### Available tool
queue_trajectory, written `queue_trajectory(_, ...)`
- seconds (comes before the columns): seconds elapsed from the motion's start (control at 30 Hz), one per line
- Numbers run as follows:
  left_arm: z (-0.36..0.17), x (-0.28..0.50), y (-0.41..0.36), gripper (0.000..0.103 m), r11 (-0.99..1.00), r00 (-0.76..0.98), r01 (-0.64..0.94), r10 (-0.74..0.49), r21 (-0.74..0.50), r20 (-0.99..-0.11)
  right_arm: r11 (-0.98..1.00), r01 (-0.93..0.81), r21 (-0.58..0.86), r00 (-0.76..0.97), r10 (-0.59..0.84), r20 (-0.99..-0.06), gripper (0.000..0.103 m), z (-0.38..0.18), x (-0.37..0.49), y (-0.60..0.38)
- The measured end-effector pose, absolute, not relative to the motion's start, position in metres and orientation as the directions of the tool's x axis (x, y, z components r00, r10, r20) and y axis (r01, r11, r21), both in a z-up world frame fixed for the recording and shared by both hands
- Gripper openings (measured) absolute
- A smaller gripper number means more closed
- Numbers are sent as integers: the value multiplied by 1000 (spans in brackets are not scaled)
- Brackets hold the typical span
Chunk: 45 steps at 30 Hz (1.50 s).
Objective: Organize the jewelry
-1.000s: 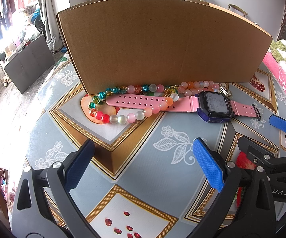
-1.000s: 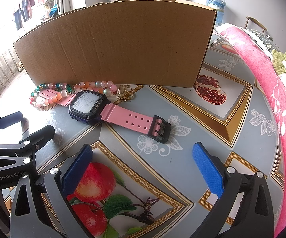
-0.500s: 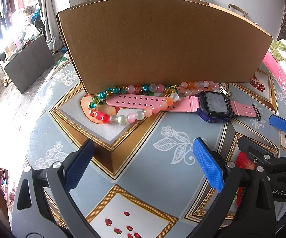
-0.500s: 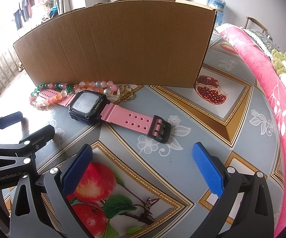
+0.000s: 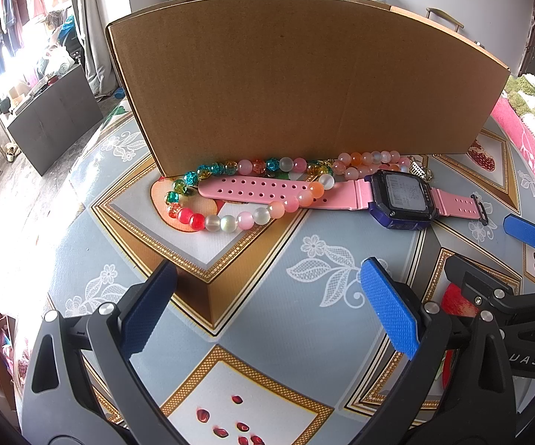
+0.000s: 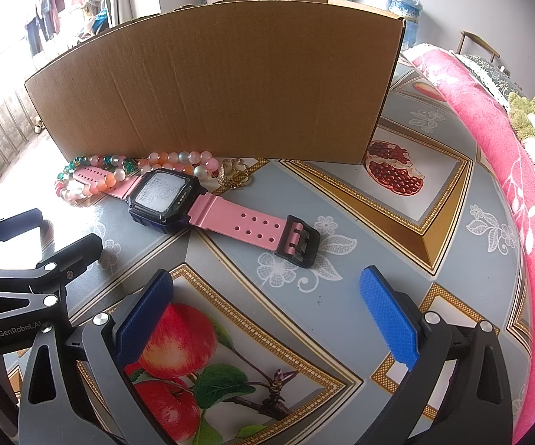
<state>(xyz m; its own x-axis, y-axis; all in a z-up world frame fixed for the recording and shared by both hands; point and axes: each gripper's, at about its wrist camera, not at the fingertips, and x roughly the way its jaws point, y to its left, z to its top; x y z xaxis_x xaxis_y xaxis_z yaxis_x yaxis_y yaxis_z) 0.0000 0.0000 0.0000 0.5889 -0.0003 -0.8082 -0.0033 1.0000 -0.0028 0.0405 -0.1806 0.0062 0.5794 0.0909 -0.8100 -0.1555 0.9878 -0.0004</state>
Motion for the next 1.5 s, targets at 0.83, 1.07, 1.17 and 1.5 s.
queue_trajectory(0.83,0,0,0,96,1000,589,-3,0,-3,-808,988,-155,0,579,91,-810,98,6,40,-180)
queue_trajectory(1.07,0,0,0,96,1000,589,-3,0,-3,-808,988,-155,-1,580,90,-810,98,6,41,-180)
queue_trajectory(1.17,0,0,0,96,1000,589,-2,-1,-3,-808,988,-156,0,580,91,-810,98,6,40,-181)
queue_trajectory(1.5,22,-20,-9,77,913,651,399,-221,80,-726,975,-220,39,573,162,-804,98,9,37,-188)
